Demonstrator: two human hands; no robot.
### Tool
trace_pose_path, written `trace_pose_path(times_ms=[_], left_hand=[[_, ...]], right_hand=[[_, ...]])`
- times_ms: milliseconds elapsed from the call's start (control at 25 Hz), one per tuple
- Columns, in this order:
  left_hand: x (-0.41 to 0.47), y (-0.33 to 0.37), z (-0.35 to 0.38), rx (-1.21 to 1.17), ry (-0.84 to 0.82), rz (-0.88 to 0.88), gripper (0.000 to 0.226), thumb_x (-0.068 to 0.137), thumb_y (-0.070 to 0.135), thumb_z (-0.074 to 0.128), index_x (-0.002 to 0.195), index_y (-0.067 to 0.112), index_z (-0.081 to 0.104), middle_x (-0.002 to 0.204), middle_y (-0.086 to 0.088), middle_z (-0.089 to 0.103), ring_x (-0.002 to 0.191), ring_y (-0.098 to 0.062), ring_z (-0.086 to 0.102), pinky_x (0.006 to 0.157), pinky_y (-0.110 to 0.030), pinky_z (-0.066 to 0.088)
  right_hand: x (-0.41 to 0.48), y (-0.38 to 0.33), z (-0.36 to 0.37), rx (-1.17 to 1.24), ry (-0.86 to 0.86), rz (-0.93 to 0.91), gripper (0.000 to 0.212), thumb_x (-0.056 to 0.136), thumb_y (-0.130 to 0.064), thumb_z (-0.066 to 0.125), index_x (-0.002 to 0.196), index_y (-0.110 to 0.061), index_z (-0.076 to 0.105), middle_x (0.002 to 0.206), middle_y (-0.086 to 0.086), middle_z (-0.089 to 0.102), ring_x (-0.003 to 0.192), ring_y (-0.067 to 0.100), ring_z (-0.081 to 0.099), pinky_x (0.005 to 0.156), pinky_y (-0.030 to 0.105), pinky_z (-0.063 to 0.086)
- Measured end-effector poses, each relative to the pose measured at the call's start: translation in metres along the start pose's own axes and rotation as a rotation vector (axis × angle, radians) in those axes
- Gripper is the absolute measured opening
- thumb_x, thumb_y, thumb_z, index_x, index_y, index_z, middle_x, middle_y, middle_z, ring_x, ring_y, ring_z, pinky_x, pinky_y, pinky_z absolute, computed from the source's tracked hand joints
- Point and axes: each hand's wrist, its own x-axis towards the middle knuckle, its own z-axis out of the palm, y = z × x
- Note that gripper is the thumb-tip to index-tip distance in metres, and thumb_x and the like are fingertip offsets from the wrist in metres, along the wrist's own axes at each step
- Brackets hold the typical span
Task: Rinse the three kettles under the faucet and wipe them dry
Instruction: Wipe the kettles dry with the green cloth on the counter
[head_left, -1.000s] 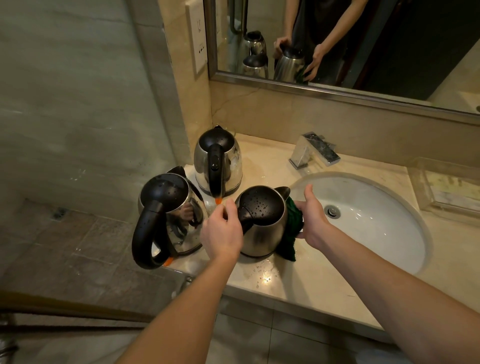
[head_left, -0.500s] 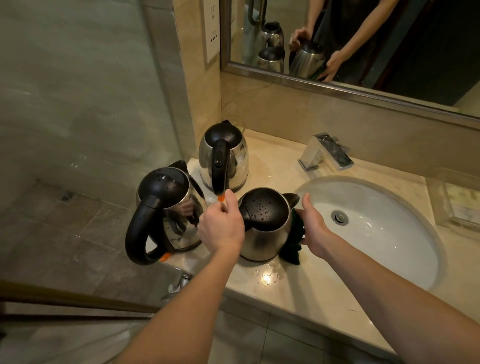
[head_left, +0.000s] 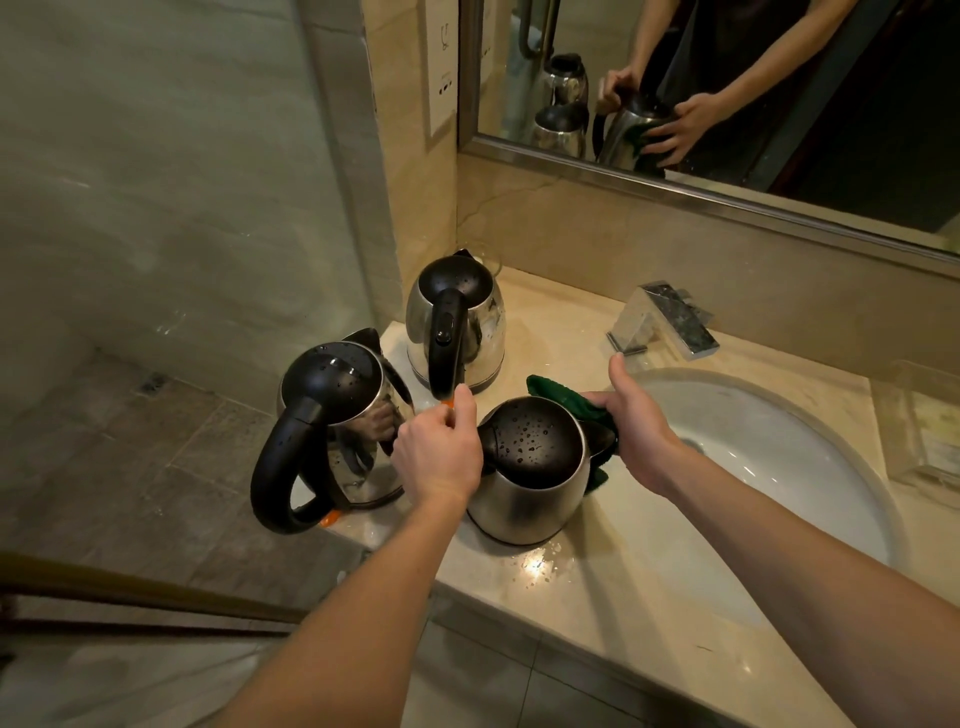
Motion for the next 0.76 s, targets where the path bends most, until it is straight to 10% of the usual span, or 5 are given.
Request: trace_pose_path(times_ms=[760], left_hand=[[0.011, 0.007, -0.004, 0.051, -0.075, 0.044, 0.060, 0.099, 0.044, 0.046, 0.046, 0.017, 0.038, 0.047, 0.002, 0.035, 0.048, -0.014, 0.035, 0.053, -0.028, 0.023]], right_hand=[[0.008, 0.007, -0.005, -0.055, -0.018, -0.009, 0.094, 0.071, -0.089, 0.021, 0.095, -0.019, 0.080, 0.131, 0.006, 0.059, 0.130, 0.027, 0.043, 0.111, 0.052, 0.030]])
